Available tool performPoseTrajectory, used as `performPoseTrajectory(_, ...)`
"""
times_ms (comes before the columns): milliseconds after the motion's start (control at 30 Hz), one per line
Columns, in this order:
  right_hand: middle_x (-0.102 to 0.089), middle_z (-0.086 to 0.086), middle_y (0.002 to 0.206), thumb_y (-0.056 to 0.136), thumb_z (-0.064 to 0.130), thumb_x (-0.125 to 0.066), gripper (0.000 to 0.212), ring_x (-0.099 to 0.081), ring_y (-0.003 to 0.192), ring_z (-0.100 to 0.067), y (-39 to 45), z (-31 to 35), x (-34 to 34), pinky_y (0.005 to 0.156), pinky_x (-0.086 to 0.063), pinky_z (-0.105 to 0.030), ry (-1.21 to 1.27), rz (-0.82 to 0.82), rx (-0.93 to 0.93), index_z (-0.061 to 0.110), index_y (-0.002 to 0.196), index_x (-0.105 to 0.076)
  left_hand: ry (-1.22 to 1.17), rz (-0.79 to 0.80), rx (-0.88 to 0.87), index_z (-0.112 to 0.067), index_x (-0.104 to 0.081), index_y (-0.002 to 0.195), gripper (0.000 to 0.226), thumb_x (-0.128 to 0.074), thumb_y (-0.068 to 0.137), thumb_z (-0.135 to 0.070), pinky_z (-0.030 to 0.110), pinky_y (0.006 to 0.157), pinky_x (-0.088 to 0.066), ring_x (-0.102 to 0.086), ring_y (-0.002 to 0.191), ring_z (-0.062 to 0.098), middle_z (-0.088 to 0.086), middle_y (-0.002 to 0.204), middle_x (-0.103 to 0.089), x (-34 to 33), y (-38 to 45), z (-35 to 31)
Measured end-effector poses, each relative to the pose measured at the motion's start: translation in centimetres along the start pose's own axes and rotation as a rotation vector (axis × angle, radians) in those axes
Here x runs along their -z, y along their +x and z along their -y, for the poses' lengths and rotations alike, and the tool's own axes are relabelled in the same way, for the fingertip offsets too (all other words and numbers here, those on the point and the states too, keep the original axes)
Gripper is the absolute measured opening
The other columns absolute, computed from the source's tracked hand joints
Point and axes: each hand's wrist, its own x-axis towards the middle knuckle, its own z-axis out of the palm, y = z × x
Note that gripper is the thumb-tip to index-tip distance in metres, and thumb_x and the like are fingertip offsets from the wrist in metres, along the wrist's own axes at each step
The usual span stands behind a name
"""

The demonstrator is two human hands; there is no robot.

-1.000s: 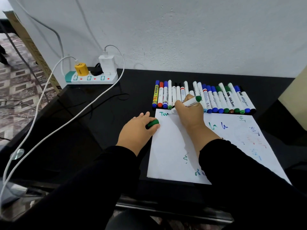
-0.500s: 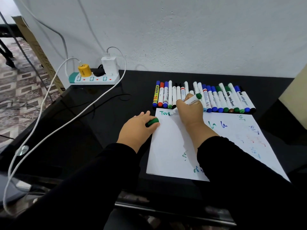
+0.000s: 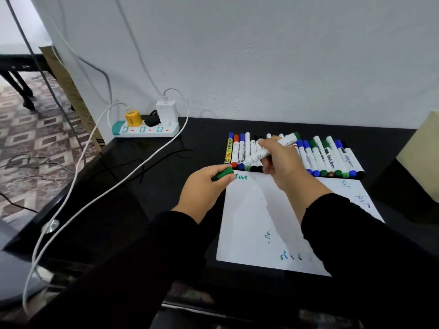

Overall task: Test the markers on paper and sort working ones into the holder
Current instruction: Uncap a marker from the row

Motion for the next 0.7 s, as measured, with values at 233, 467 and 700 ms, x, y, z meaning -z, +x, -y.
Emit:
performPoseTrajectory(233, -0.042, 0.006, 0.039, 0.089, 0.007, -0.052, 0.040, -0.033, 0.035, -0.008, -2.2, 1.4, 0.3, 0.039, -0.024, -0.020, 0.015, 0.011, 0.035, 0.018, 0.055, -0.035, -0.231, 0.042, -0.056, -0.019, -0.066, 0.116, 0.032, -0.067, 0.085, -0.025, -0.001, 0.067, -0.039, -0.058, 0.081, -0.004, -0.009, 0.099, -0.066, 0.2, -0.7, -2.0)
performPoseTrajectory(467, -0.040, 0.008, 0.038, 0.090, 0.009, -0.055, 0.039, -0.032, 0.034, -0.006, -4.2, 1.8, 1.4, 0.037, -0.025, -0.018, 0.031, 0.026, 0.031, 0.017, 0.057, -0.036, -0.345, 0.131, -0.053, -0.020, -0.066, 0.116, 0.034, -0.069, 0.083, -0.025, 0.014, 0.084, -0.046, -0.061, 0.095, 0.004, -0.006, 0.107, -0.067, -0.1, -1.7, -2.9)
performPoseTrajectory(700, -0.042, 0.006, 0.040, 0.091, 0.012, -0.056, 0.038, -0.033, 0.038, -0.007, -5.3, 2.5, 2.0, 0.040, -0.025, -0.018, 0.010, 0.046, 0.036, 0.017, 0.058, -0.038, -0.392, 0.192, -0.065, -0.028, -0.065, 0.106, 0.022, -0.066, 0.085, -0.024, 0.016, 0.082, -0.048, -0.061, 0.086, 0.008, -0.004, 0.092, -0.068, -0.6, -2.2, -4.9)
